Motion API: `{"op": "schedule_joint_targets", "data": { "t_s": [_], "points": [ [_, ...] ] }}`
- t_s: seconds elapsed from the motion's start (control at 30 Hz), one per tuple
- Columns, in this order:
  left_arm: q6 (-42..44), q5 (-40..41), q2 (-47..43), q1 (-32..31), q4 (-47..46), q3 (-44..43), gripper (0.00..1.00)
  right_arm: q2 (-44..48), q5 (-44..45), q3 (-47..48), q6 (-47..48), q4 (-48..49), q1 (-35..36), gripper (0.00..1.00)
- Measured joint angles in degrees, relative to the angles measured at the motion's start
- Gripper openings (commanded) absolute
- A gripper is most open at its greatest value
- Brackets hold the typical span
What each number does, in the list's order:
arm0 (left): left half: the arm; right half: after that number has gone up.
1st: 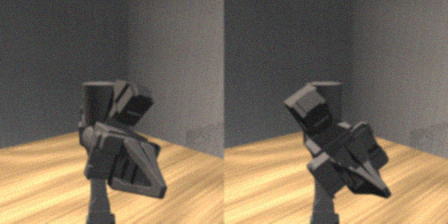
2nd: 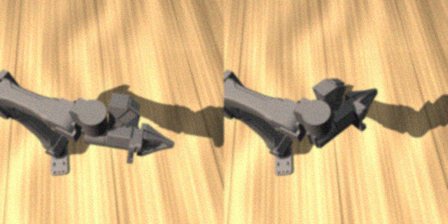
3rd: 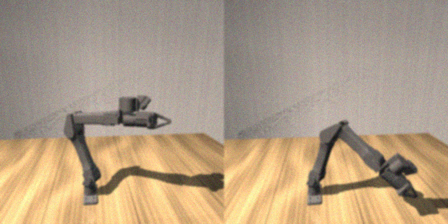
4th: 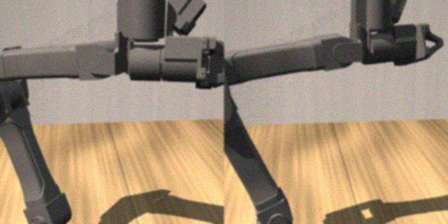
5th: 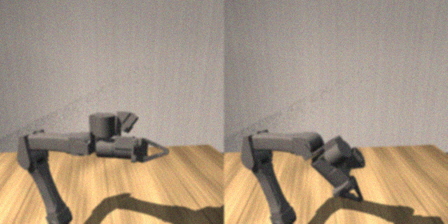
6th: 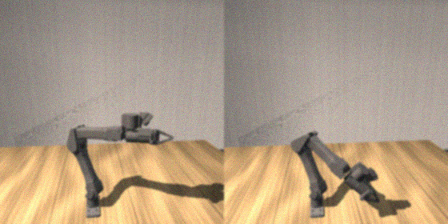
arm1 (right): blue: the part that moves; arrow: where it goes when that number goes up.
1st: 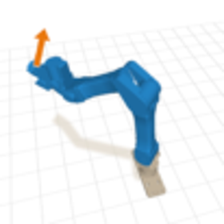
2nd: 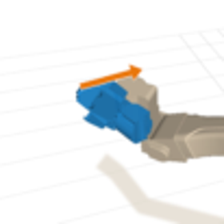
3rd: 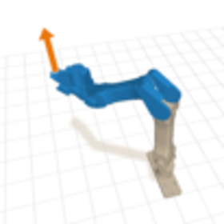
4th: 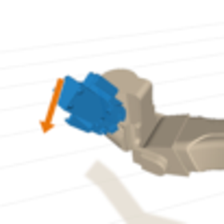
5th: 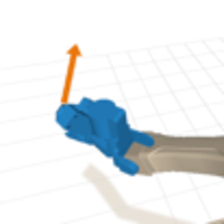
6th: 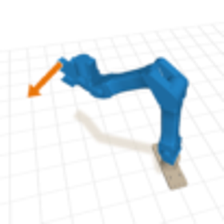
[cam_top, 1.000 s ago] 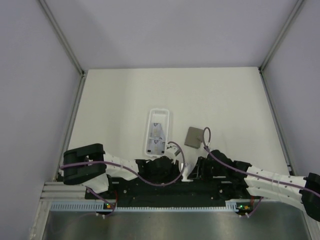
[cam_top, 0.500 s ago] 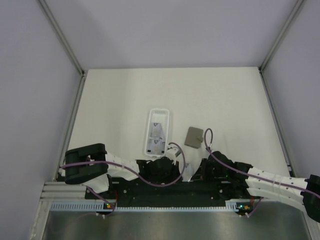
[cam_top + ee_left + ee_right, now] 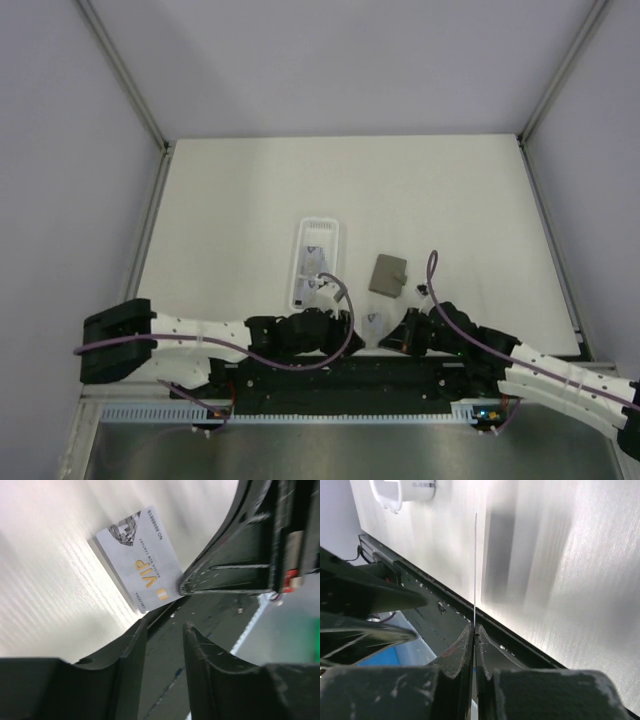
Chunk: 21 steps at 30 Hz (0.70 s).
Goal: Put the credit cards into the card holder
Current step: Pick up the credit card at the corner of the board.
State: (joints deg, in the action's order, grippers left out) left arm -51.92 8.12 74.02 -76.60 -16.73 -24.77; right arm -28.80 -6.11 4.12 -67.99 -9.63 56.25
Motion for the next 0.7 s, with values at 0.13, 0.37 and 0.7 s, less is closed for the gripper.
{"op": "schedule_joint_targets", "data": {
  "t_s": [0.13,0.37,0.7],
  "points": [
    [0.26,4.22,-10.56,0.00,5.16,0.00,0.61,2.60,0.96,0.61,2.21,-1.53,0.00,0.00],
    [2.05,12.59,-30.34,0.04,12.96,0.00,0.71,2.19,1.20,10.03,9.09,-1.49,-0.02,0.00],
    [5.64,13.94,-47.80,0.17,15.02,0.02,0.72,-5.05,-9.64,14.62,10.78,19.89,-0.02,0.00]
  ]
}}
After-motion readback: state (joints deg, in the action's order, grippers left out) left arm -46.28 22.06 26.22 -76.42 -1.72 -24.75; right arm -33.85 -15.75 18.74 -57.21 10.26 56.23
